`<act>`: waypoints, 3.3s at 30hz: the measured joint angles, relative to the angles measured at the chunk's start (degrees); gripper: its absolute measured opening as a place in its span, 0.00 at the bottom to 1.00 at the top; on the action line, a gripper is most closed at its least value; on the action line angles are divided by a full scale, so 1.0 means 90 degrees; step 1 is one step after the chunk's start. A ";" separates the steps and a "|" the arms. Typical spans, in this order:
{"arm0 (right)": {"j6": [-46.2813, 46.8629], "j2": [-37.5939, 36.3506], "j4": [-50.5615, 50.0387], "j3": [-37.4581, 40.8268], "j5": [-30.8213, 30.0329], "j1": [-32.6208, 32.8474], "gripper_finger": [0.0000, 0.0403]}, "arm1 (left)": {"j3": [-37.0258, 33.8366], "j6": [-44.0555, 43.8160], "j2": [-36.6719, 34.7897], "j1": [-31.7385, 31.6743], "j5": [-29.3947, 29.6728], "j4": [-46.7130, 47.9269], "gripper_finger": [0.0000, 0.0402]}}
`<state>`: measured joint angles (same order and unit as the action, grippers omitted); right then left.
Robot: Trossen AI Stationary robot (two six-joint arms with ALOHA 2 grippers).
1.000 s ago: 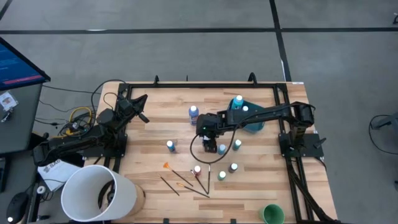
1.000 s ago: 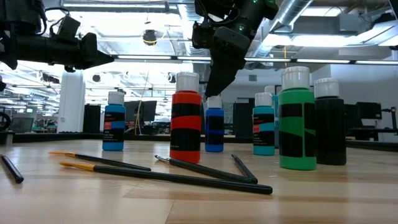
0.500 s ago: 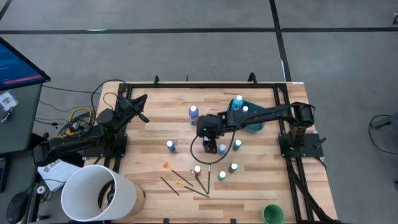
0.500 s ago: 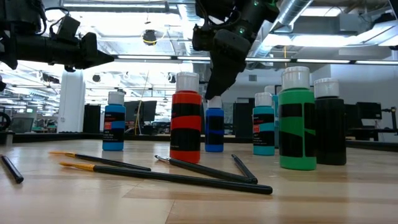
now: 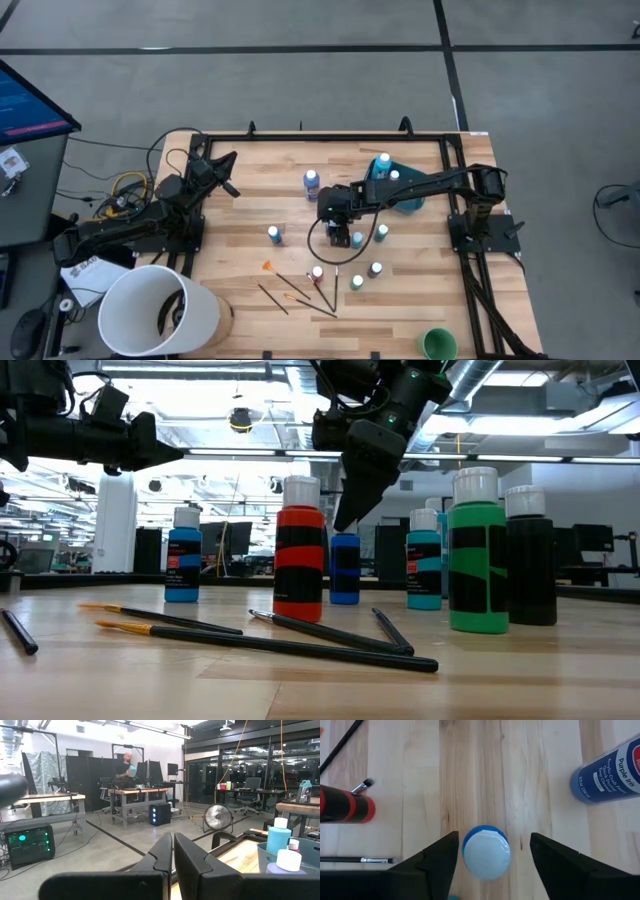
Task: Pick & Place Paint Supplies
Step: Put the small purple paint bottle into the blue bin
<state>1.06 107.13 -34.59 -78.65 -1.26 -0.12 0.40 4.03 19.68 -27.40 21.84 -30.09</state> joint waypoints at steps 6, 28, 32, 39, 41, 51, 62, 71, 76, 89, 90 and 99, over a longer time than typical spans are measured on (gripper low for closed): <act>-0.0017 0.0000 -0.0012 0.0000 0.0000 0.0000 0.39 | 0.0000 0.0000 0.0001 0.0000 0.0001 0.0000 0.02; 0.0135 -0.2211 -0.2288 0.0016 -0.0600 -0.0695 0.27 | 0.0000 0.0000 -0.0002 0.0002 -0.0002 -0.0002 0.02; 0.0780 -0.3075 -0.2989 0.0359 -0.1233 -0.1117 0.28 | 0.0000 0.0002 -0.0002 0.0000 -0.0002 0.0000 0.02; 0.1355 -0.4384 -0.2979 0.1742 -0.1348 -0.1813 0.28 | 0.0000 0.0002 -0.0002 0.0002 -0.0002 0.0000 0.02; 0.1435 -0.4685 -0.2870 0.2193 -0.1345 -0.1999 0.28 | 0.0000 0.0002 -0.0002 0.0000 -0.0002 0.0000 0.02; 0.1254 -0.5160 -0.1799 0.3535 -0.1183 -0.2874 0.28 | 0.0000 0.0001 -0.0002 0.0002 -0.0002 0.0000 0.02; 0.0998 -0.5112 -0.0862 0.4165 -0.0811 -0.3266 0.28 | 0.0000 0.0000 -0.0002 0.0000 -0.0002 0.0000 0.02; 0.0934 -0.5110 -0.0583 0.4420 -0.0799 -0.3455 0.29 | -0.0001 0.0001 -0.0002 0.0001 -0.0001 0.0000 0.02; 0.0836 -0.5110 -0.0379 0.4420 -0.0727 -0.3468 0.29 | 0.0000 0.0000 -0.0002 0.0002 -0.0002 0.0000 0.02; 0.0816 -0.5102 -0.0444 0.4420 -0.0682 -0.3473 0.29 | -0.0002 0.0000 -0.0002 0.0002 0.0000 0.0000 0.02; 0.0816 -0.5102 -0.0444 0.4420 -0.0682 -0.3489 0.29 | 0.0000 0.0001 -0.0002 0.0001 -0.0002 0.0000 0.02; 0.0770 -0.5102 -0.0212 0.4539 -0.0685 -0.3589 0.29 | 0.0000 0.0000 -0.0001 0.0000 -0.0001 0.0000 0.02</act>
<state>7.99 61.21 -36.49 -37.80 -7.42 -32.42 0.40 4.03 19.67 -27.40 21.83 -30.09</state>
